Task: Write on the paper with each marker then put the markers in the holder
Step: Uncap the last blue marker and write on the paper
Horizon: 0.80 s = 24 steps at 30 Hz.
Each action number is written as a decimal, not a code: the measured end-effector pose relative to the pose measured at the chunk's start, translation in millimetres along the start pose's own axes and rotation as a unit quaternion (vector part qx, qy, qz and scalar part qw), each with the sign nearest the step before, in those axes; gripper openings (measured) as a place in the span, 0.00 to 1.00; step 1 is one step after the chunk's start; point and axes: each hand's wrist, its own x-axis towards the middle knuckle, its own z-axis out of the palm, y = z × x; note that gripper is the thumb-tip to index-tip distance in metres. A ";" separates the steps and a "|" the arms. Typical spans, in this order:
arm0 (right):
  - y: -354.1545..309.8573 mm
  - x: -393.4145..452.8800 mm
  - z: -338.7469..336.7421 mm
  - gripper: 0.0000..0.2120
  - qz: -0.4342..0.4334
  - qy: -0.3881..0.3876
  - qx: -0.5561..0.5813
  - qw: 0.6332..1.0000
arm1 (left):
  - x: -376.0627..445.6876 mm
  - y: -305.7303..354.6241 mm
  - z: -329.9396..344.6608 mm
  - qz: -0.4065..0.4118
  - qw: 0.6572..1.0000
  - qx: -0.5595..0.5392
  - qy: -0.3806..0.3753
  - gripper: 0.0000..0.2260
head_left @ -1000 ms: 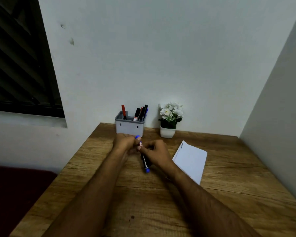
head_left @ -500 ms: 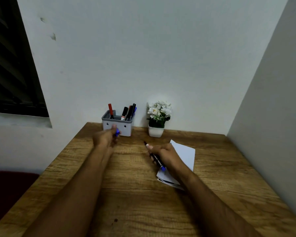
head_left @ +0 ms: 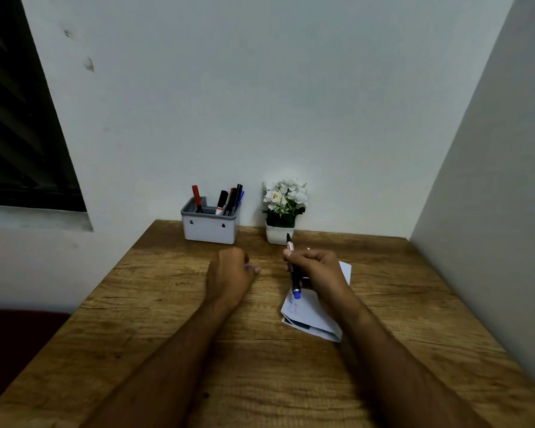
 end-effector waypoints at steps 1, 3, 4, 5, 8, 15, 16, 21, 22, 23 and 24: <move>0.0 0.0 -2.6 0.11 -0.001 0.008 0.002 1.000 | -1.0 2.3 1.3 0.030 0.999 0.007 0.023 0.13; -0.8 -0.3 -6.5 0.11 -0.002 0.025 0.023 0.999 | -6.1 10.1 2.7 0.100 0.994 -0.012 0.047 0.10; -0.3 0.4 -9.2 0.12 -0.007 0.036 0.033 0.999 | -10.1 15.4 2.5 0.132 0.990 -0.035 0.039 0.09; -0.4 0.1 -11.7 0.13 -0.013 0.048 0.044 0.998 | -13.8 20.3 3.5 0.164 0.984 -0.063 0.023 0.10; 0.0 -1.4 -19.8 0.08 -0.032 0.045 0.099 0.994 | -25.0 31.3 5.7 0.231 0.964 -0.124 -0.048 0.13; 4.7 -4.5 -33.1 0.13 -0.022 -0.016 0.253 0.967 | -38.1 21.7 18.3 0.261 0.948 -0.108 -0.145 0.15; 5.4 -6.1 -34.1 0.13 -0.023 -0.013 0.258 0.966 | -39.1 19.9 18.6 0.259 0.948 -0.096 -0.155 0.18; 9.2 -15.1 -34.1 0.08 -0.029 0.028 0.186 0.982 | -38.6 12.6 15.1 0.295 0.932 -0.072 -0.198 0.19; 10.2 -17.4 -34.1 0.08 -0.037 0.028 0.165 0.985 | -38.9 13.0 12.8 0.303 0.929 -0.071 -0.202 0.19; 11.4 -19.6 -34.5 0.10 -0.047 0.022 0.145 0.988 | -38.5 12.3 12.4 0.314 0.925 -0.070 -0.203 0.19; 12.0 -22.7 -34.9 0.12 -0.057 0.013 0.125 0.990 | -38.4 11.9 11.4 0.321 0.923 -0.063 -0.203 0.20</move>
